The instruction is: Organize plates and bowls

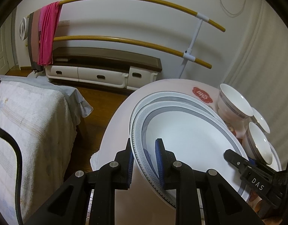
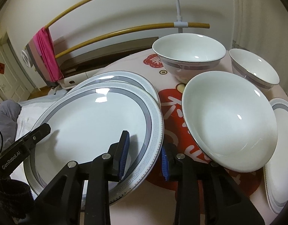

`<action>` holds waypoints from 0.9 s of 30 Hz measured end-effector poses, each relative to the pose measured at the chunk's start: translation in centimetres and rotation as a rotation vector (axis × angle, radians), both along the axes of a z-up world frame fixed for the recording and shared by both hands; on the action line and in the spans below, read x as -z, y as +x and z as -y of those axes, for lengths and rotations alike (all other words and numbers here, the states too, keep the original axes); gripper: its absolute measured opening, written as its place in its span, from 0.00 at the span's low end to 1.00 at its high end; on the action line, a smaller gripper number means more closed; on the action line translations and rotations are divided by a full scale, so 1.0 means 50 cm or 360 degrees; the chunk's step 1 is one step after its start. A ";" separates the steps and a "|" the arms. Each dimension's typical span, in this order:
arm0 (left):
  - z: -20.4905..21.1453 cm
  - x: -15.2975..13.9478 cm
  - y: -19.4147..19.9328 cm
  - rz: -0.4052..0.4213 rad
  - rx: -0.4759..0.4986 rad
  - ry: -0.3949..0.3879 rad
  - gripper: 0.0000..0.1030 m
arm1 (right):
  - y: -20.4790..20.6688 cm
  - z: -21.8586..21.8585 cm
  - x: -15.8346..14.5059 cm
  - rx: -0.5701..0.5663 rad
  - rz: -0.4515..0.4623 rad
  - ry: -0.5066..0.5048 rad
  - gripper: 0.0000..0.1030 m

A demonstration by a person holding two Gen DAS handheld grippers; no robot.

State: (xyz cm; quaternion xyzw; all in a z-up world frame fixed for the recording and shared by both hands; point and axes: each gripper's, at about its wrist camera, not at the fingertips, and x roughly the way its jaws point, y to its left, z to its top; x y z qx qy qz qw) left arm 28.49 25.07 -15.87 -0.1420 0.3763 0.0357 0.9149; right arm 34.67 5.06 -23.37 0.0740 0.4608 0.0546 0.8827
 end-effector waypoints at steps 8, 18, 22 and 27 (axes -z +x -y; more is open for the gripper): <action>0.006 -0.002 0.006 -0.0008 -0.0010 0.0024 0.18 | -0.017 0.005 -0.001 0.0011 -0.0008 0.0080 0.37; 0.010 0.004 0.009 -0.0016 -0.0017 0.0035 0.18 | -0.002 0.031 0.021 0.0013 -0.0044 0.0319 0.31; 0.008 0.007 0.010 -0.0014 -0.0021 0.0027 0.19 | 0.001 0.032 0.025 0.0015 -0.0032 0.0342 0.30; 0.013 0.009 0.011 -0.0018 -0.0037 0.0049 0.19 | 0.006 0.031 0.026 0.0017 -0.0021 0.0347 0.29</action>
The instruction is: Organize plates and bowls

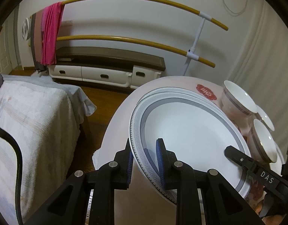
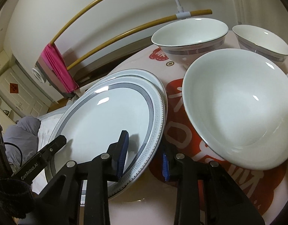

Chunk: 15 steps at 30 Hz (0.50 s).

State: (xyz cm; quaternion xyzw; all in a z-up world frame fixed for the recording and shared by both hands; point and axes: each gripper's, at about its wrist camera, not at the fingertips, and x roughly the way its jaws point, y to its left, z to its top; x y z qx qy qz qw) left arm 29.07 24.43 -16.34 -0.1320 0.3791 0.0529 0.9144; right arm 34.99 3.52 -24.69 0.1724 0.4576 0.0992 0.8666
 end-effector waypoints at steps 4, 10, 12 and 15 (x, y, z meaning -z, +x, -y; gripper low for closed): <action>0.008 0.001 0.001 -0.0003 -0.0006 0.0009 0.20 | 0.005 0.003 0.003 0.0003 0.0004 0.0017 0.28; 0.018 0.009 0.002 0.0016 -0.0015 0.0031 0.20 | 0.002 0.003 0.004 0.0011 0.0026 0.0017 0.29; 0.024 0.013 0.004 0.0021 -0.0021 0.0057 0.20 | 0.003 0.003 0.005 0.0023 0.0031 0.0021 0.29; 0.029 0.020 0.006 0.0021 -0.0028 0.0070 0.20 | 0.005 0.011 0.009 0.0050 0.0030 0.0043 0.31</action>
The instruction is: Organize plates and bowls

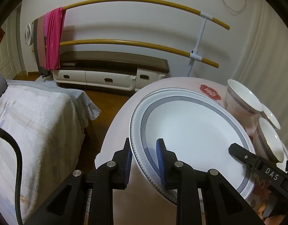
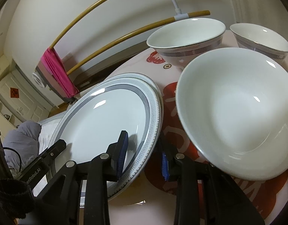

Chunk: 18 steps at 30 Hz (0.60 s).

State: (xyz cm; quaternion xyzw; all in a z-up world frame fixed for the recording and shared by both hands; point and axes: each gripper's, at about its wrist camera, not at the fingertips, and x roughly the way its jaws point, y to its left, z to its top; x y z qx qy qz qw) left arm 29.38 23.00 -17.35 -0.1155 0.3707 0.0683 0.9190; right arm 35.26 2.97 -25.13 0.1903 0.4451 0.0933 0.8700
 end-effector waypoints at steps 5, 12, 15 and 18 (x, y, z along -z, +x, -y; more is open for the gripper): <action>0.004 0.009 0.007 -0.0006 -0.0002 0.0013 0.22 | 0.002 0.001 0.001 0.0019 0.0002 0.0009 0.31; 0.011 0.017 0.028 -0.0041 0.0013 0.0039 0.24 | 0.003 -0.003 0.002 0.0021 -0.0008 -0.0033 0.30; 0.006 0.017 0.032 -0.0042 0.0015 0.0024 0.25 | 0.003 -0.005 -0.001 0.0020 -0.0008 -0.0031 0.29; 0.003 0.017 0.028 -0.0060 0.0018 0.0017 0.28 | 0.004 -0.005 0.000 0.0013 -0.0010 -0.0031 0.30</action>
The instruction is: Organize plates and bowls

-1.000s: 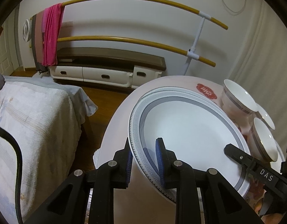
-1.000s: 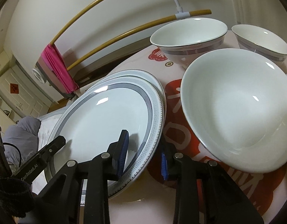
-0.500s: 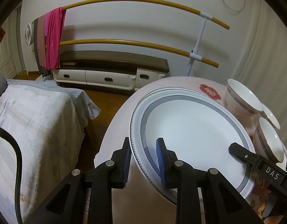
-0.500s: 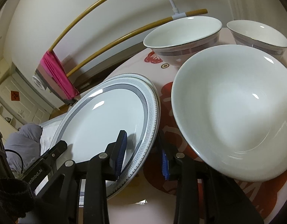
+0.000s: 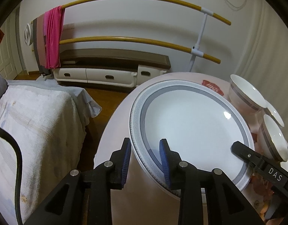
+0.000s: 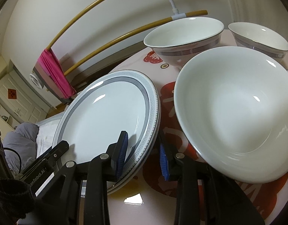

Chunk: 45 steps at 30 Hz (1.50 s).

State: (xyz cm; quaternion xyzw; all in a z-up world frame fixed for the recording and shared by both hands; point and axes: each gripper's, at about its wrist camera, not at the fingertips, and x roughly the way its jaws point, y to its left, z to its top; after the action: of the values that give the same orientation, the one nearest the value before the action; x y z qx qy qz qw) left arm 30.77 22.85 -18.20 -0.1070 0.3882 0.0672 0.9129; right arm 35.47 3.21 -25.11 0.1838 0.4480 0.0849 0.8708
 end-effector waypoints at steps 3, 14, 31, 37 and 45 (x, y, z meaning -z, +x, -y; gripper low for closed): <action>0.006 -0.007 -0.007 -0.0028 -0.0012 0.0020 0.36 | -0.006 -0.002 -0.007 -0.0030 -0.0003 -0.0012 0.33; 0.090 -0.092 -0.103 0.0072 -0.0005 0.0072 0.65 | -0.107 0.033 -0.067 -0.0083 0.0076 -0.0089 0.46; 0.395 -0.191 -0.312 0.0458 0.0205 0.0157 0.98 | -0.341 0.305 -0.228 0.0068 0.0484 -0.0287 0.83; 0.494 -0.163 -0.279 0.0377 0.0242 0.0114 0.98 | -0.359 0.444 -0.228 0.0187 0.0480 -0.0340 0.87; 0.558 -0.119 -0.169 0.0154 0.0229 0.0040 0.98 | -0.303 0.546 -0.180 0.0151 0.0345 -0.0322 0.87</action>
State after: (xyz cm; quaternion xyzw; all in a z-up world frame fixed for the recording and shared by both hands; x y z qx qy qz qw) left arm 22.31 -5.05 -12.23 -0.0705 0.3496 0.0011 0.9343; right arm 20.34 -24.08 -16.13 0.1059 0.3486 0.0176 0.9311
